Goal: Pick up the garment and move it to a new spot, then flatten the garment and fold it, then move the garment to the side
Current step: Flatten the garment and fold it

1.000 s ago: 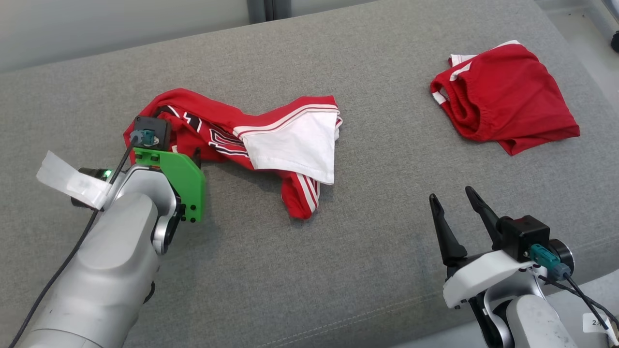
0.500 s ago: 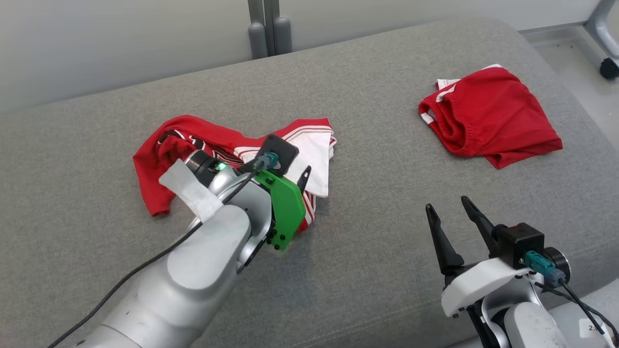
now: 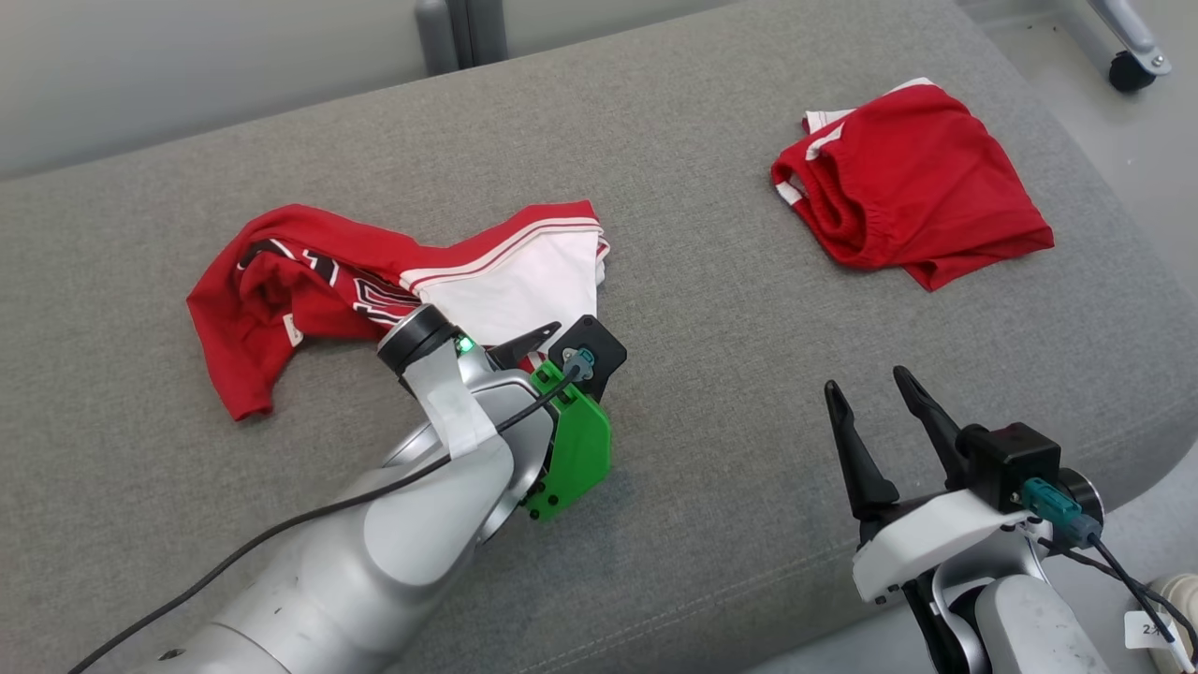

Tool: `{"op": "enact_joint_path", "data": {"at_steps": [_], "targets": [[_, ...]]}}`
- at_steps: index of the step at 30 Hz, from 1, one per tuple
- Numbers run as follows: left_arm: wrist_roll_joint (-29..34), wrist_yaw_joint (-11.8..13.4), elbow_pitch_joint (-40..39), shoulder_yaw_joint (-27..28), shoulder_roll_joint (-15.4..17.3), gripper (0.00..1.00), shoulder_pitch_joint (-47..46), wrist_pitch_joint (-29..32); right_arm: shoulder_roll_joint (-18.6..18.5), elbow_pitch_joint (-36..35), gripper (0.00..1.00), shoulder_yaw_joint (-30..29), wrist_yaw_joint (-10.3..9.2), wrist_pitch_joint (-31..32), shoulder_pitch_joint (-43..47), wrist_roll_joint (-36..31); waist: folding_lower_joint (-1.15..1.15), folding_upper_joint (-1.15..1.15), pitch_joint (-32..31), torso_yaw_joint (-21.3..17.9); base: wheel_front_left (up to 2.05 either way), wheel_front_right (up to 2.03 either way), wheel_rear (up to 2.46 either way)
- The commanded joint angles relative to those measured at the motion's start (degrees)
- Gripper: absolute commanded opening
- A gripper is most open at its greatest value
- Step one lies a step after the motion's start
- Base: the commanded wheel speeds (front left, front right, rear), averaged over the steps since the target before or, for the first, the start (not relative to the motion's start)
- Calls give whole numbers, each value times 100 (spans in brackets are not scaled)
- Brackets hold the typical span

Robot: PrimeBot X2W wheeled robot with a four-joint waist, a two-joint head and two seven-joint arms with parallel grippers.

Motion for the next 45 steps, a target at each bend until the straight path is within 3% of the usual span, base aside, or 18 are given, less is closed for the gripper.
{"op": "enact_joint_path", "data": {"at_steps": [1,9,10,12,24,37,45], "targets": [[127,-13,84,-71,12,100,-127,-16,-3,23,100,11,-9,-52,-63,57,0,0,136,-120,0,0,0],[256,110,601,-204,-67,100,-356,-80,-3,151,100,5,-9,-206,-164,126,0,0,280,-259,0,0,0],[255,103,637,-204,-76,76,-371,-88,-3,170,100,1,-9,-218,-167,129,0,0,282,-262,0,0,0],[206,132,746,-189,-84,0,-386,-83,-3,222,100,3,-9,-248,-177,138,0,0,274,-255,0,0,0],[-133,189,714,181,-133,0,-660,-561,-3,289,100,44,-9,-239,-185,123,0,0,164,-107,0,0,0],[-194,345,257,770,-170,0,-2014,-1467,-4,340,100,138,-9,-190,-139,105,0,0,-34,-45,0,0,0],[-256,597,45,1179,-219,0,-2847,-2093,-3,364,100,213,-9,-174,-76,109,0,0,-135,-115,0,0,0]]}}
